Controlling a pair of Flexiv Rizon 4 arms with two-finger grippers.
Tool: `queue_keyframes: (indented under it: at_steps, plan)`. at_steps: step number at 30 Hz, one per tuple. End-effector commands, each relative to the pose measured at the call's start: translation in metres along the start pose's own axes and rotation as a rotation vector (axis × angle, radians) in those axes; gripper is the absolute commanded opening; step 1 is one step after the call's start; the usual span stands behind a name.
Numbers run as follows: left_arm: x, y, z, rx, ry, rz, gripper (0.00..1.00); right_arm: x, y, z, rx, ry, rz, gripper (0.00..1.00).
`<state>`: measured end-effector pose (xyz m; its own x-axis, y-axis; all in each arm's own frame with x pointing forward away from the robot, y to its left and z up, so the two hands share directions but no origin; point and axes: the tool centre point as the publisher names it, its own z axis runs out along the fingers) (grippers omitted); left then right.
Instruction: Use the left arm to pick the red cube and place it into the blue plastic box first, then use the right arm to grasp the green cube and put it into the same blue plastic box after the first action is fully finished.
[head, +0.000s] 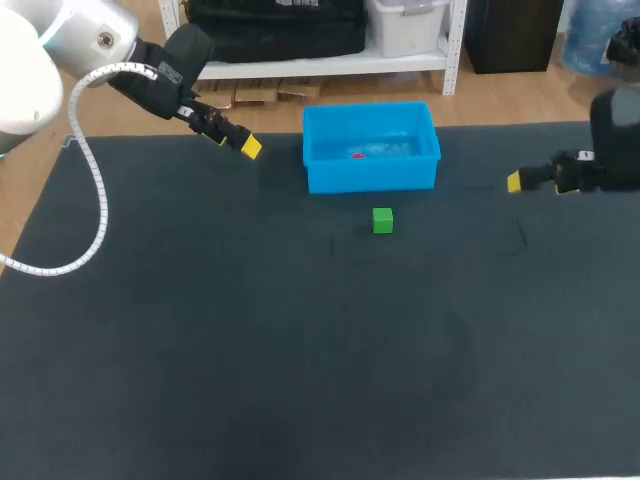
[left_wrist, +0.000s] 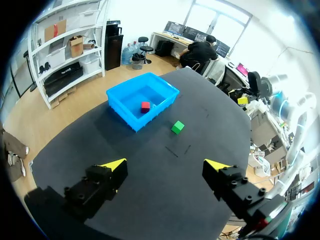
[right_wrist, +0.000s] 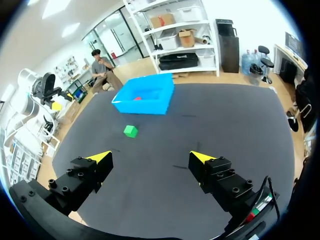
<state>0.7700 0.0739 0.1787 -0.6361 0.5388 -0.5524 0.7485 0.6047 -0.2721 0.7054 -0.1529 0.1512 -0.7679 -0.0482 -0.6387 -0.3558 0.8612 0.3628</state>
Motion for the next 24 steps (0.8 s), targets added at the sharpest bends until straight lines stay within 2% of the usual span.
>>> queue_keyframes:
  at_steps: [1,15,24]
  plan:
    - [0.002,0.000,0.000,0.000,-0.004,0.001,1.00,-0.006,0.013,0.003,0.044,0.012,0.000,1.00]
    - [0.002,0.000,0.000,0.000,-0.004,0.001,1.00,-0.030,0.044,0.008,0.128,0.074,0.021,1.00]
    - [0.002,0.000,0.000,0.000,-0.004,0.001,1.00,-0.037,0.051,0.012,0.153,0.144,0.006,1.00]
